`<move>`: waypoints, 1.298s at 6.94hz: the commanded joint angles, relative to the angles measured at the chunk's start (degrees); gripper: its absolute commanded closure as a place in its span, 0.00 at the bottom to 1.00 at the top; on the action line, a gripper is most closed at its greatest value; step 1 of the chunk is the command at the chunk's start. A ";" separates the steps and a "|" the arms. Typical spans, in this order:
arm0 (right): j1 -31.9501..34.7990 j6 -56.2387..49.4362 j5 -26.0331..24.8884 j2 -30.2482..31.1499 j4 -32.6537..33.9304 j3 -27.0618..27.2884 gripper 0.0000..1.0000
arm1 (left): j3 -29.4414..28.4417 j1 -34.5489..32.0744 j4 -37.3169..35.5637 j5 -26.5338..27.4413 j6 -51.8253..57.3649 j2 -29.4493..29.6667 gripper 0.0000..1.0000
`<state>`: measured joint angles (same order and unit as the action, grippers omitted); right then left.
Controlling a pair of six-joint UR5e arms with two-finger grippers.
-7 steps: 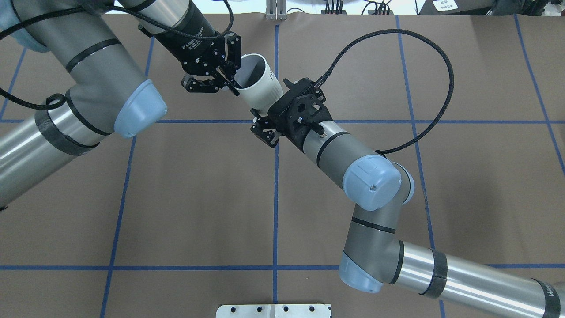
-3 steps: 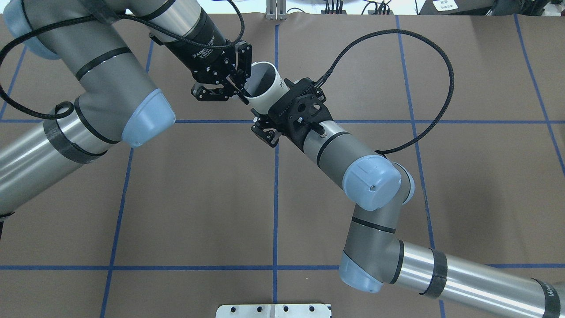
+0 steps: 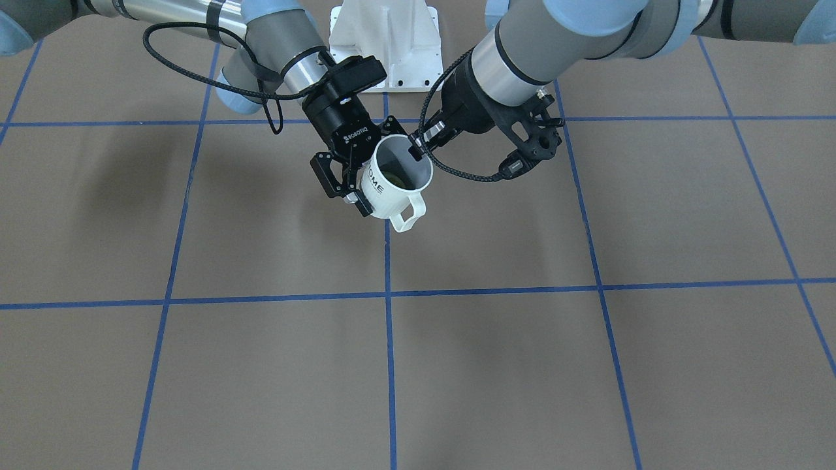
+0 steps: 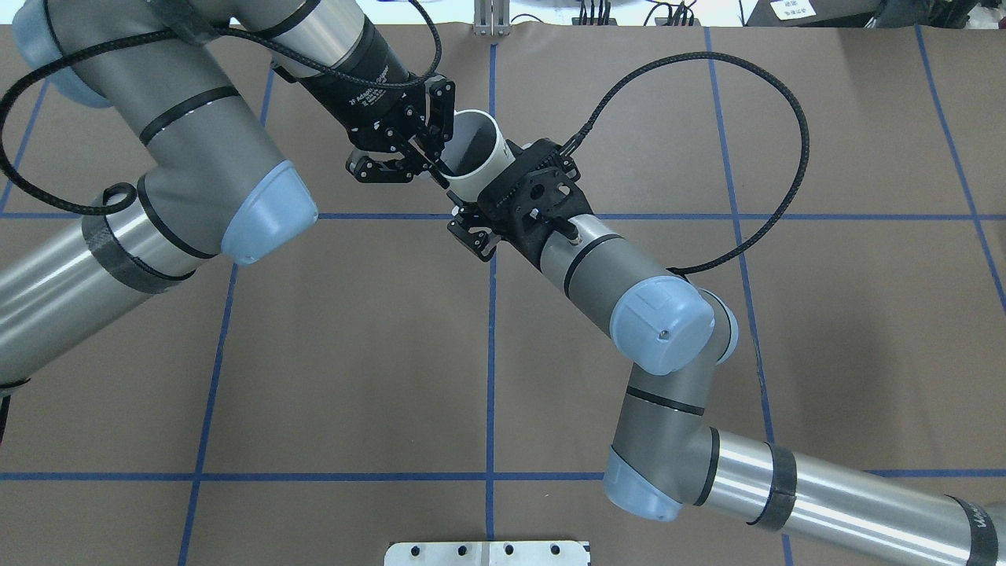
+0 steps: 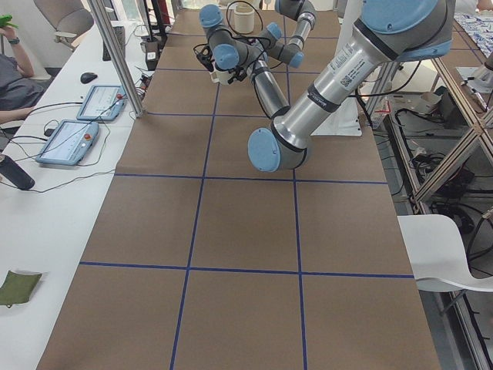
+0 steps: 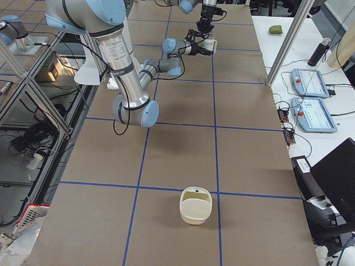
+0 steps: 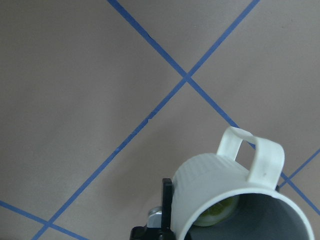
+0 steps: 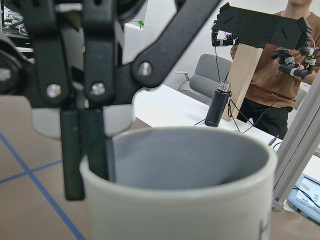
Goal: Left arm hands cup to right arm to dump lemon
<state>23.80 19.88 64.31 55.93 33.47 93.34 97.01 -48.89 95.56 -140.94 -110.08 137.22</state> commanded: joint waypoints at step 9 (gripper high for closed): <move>5.53 7.43 2.29 7.17 4.56 3.78 0.61 | 4.92 -8.85 4.72 0.22 27.65 -13.51 0.00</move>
<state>26.74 24.31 65.05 62.15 35.26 96.96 99.57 -56.84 100.32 -141.31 -91.09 128.71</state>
